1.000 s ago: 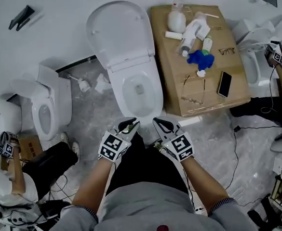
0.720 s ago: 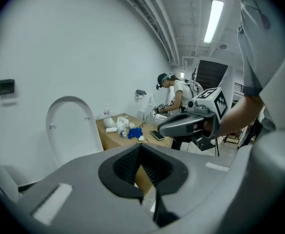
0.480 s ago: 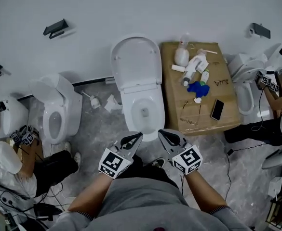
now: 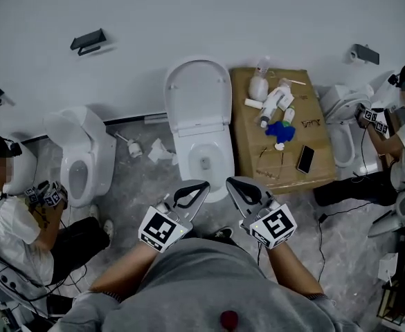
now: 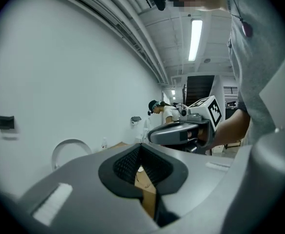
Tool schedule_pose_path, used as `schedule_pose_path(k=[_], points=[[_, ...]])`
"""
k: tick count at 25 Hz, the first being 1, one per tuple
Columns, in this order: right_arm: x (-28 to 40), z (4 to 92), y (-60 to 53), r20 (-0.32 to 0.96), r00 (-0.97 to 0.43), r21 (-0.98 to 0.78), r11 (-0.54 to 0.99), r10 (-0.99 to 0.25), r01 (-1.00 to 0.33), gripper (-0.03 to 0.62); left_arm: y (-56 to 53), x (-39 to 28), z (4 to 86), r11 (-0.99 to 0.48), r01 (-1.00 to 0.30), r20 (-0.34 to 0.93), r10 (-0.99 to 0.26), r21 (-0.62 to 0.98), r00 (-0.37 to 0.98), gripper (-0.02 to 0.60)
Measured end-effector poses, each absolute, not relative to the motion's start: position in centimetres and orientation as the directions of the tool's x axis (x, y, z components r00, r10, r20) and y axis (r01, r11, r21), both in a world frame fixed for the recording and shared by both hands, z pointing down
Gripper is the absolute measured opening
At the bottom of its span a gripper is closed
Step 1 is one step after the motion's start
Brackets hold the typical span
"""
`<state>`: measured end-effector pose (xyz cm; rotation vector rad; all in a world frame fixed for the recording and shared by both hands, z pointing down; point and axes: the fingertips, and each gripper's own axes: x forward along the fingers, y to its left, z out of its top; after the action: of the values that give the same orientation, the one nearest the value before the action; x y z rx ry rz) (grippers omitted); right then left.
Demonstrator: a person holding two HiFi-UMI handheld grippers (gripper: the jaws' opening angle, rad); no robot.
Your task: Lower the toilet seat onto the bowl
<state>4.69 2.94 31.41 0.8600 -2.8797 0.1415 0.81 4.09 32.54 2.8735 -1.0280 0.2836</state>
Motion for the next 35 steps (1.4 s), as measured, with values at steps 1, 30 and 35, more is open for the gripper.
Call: schedule_pose_path(k=[1,30,35], points=[[4.3,30.8,3.0,0.150,-0.830,-0.041,0.835,-0.538,-0.549,0.014,3.9,0.7,31.7,-0.770,-0.637,0.191,-0.623,0.021,0.759,0.011],[1.9,28.7,1.4,0.112,-0.781,-0.016,0.785,-0.614,-0.620,0.014,2.6,-1.6,30.4,-0.799,-0.599,0.139,-0.599,-0.048,0.788,0.009],[1.7,29.0,1.5,0.120,-0.787,-0.020,0.791,-0.605,-0.611,0.014,2.7,-1.7,30.8,-0.798,-0.601,0.147,-0.600,-0.041,0.786,0.009]])
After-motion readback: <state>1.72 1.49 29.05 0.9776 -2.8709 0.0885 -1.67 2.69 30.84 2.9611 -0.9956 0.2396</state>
